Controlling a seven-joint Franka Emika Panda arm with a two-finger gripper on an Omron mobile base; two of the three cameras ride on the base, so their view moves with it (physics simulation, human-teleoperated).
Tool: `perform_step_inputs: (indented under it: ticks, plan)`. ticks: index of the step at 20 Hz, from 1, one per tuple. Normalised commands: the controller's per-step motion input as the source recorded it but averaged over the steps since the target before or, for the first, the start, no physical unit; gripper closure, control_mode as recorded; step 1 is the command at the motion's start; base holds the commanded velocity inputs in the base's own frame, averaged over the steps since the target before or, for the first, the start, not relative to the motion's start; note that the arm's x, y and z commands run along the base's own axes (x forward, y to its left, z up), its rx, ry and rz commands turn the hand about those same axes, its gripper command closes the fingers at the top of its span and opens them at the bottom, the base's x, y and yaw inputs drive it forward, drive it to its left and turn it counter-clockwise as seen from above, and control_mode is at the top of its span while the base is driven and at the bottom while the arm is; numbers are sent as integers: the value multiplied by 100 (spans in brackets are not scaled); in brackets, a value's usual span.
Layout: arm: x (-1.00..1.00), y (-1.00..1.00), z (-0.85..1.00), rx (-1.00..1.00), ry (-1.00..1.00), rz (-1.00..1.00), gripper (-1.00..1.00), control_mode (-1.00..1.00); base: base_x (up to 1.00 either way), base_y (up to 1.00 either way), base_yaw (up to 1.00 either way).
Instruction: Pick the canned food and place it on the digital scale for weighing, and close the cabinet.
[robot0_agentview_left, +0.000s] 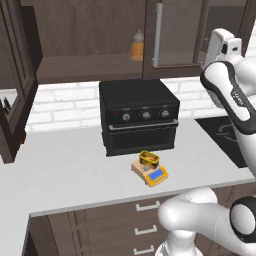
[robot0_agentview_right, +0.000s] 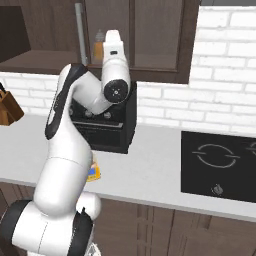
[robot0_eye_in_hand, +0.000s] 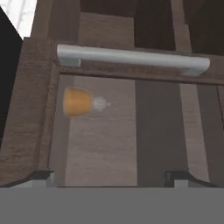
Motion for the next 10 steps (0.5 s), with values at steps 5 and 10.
perform_step_inputs:
  ticks: [5,10]
  plan:
    - [-100,6,-19,0,0,0,-100,-100,0,0,0]
    - [-100,12,-26,0,-2,0,-100,-100,0,0,0]
